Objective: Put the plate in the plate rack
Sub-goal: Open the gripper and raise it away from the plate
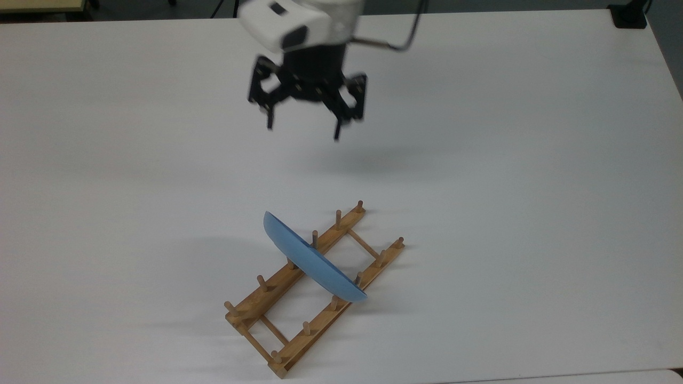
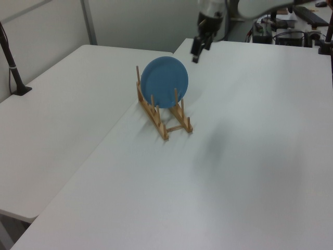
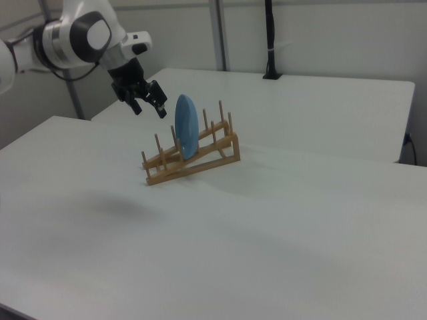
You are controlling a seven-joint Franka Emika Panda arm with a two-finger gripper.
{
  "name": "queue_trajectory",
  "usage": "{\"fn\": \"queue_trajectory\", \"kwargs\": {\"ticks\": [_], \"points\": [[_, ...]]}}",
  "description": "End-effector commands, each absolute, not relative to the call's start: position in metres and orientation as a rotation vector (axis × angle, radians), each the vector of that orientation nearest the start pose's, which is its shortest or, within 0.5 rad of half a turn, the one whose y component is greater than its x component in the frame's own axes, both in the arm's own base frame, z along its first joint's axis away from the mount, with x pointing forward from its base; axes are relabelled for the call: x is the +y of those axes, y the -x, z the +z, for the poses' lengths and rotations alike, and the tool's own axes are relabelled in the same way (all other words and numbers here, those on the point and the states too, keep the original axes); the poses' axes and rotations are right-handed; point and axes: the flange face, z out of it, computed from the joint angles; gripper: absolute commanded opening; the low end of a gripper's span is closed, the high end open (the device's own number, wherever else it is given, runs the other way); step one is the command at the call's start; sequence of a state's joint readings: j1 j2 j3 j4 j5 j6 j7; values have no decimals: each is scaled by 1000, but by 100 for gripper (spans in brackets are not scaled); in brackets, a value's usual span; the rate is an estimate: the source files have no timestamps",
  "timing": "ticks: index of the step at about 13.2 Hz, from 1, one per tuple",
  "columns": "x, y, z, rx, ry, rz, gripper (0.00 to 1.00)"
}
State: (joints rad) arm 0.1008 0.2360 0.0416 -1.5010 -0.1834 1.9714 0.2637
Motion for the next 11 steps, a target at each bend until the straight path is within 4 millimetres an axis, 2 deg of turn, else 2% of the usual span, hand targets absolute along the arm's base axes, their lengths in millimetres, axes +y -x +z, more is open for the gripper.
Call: {"fn": "queue_trajectory", "kwargs": {"ticks": [1, 3, 4, 5, 6, 11], "points": [[21, -589, 581, -68, 3153, -224, 100], [-13, -565, 586, -49, 3057, -97, 100], [-21, -558, 587, -20, 3054, -28, 100], [-24, -547, 598, -16, 3052, -24, 100], [-25, -547, 600, -12, 3052, -31, 100], [-25, -547, 597, -25, 3076, -9, 100]]}}
